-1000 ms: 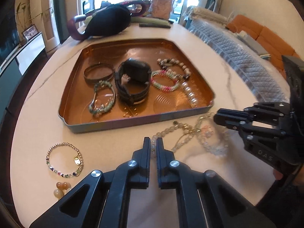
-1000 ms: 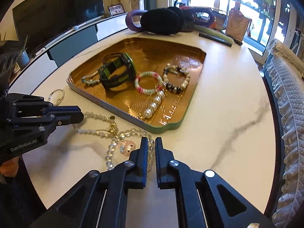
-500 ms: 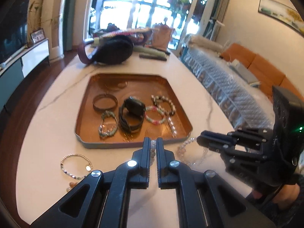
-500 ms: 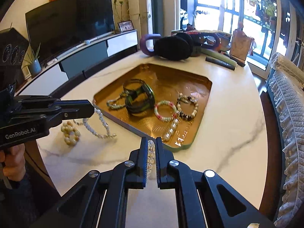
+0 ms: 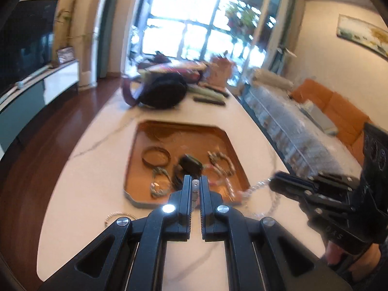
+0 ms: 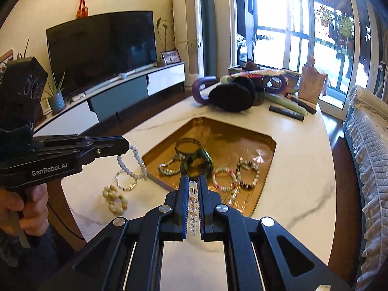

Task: Organize jewelry
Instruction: 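Carry the pale bead strand with the left tool while the right tool carries the crystal bracelet over the tray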

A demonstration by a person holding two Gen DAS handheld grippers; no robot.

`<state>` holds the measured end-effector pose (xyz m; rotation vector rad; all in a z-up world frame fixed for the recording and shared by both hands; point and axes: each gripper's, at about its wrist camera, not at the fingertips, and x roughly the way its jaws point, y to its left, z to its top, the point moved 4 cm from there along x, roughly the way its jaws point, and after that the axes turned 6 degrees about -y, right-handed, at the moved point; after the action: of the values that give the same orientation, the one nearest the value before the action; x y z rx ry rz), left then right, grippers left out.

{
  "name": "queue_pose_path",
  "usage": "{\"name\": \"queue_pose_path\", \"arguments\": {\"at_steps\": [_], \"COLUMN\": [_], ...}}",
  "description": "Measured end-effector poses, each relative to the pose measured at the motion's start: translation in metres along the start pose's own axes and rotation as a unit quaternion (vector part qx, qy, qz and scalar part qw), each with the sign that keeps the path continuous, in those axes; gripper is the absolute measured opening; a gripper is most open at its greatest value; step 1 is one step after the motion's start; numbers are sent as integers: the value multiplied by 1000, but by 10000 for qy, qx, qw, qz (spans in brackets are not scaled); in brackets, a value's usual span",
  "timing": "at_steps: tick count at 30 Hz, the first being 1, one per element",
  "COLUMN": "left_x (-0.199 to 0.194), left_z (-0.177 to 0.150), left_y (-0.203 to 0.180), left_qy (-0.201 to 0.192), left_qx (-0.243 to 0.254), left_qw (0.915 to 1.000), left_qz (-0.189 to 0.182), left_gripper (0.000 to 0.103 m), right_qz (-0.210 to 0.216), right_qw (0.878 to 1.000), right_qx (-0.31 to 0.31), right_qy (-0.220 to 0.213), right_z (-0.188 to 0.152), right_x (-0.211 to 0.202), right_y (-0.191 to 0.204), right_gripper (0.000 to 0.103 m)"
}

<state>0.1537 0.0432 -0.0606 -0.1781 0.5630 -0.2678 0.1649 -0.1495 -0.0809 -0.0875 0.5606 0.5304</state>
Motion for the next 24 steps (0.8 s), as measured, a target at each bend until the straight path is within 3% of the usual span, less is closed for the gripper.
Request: {"name": "queue_pose_path", "arguments": {"at_steps": [9, 13, 24], "left_x": [1, 8, 74], "left_z": [29, 42, 42], "left_y": [7, 6, 32], "left_qy": [-317, -474, -3], "left_qx": [-150, -2, 163], "left_qw": [9993, 9989, 9993], "left_qz": [-147, -38, 332], "left_gripper": [6, 6, 6], "right_qz": [-39, -50, -141], "right_qw": [9993, 9988, 9993], "right_qx": [158, 221, 280], "right_qy": [-327, -434, -192], "right_z": [28, 42, 48], "right_x": [-3, 2, 50], "right_y": [-17, -25, -52], "right_gripper": [6, 6, 6]}}
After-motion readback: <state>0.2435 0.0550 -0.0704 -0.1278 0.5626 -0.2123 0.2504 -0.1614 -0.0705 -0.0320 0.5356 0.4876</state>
